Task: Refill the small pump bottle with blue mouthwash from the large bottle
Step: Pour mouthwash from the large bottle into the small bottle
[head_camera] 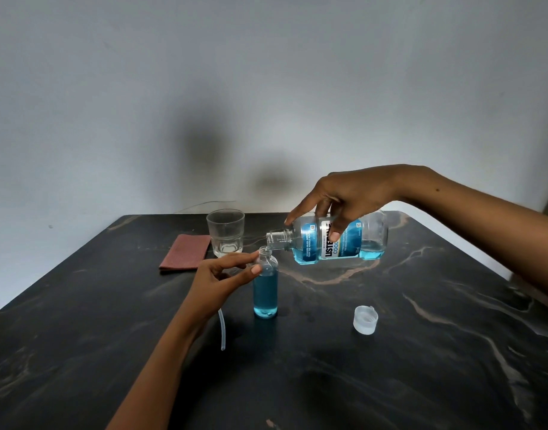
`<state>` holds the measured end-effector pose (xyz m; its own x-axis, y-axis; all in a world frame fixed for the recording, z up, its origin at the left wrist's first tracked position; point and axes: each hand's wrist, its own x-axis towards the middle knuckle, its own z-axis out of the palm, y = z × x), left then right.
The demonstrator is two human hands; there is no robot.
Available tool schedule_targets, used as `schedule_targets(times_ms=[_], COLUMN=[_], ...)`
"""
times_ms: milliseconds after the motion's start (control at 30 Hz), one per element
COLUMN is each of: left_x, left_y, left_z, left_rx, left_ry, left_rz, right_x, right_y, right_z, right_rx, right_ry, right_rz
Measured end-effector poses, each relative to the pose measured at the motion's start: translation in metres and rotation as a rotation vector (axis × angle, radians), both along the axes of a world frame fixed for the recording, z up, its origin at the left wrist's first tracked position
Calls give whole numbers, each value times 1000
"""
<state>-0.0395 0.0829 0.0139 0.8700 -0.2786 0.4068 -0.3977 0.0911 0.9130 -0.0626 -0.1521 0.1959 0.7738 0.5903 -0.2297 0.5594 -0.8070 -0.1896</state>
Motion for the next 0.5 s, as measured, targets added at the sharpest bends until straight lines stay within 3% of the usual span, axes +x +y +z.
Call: schedule_targets(times_ms=[500], left_x=[-1], left_y=[0], left_z=[1], left_rx=[3], left_ry=[3], left_rz=[3], right_x=[-4], right_y=[-48], right_z=[-55], right_rx=[447], right_ry=[-35], right_rz=[-100])
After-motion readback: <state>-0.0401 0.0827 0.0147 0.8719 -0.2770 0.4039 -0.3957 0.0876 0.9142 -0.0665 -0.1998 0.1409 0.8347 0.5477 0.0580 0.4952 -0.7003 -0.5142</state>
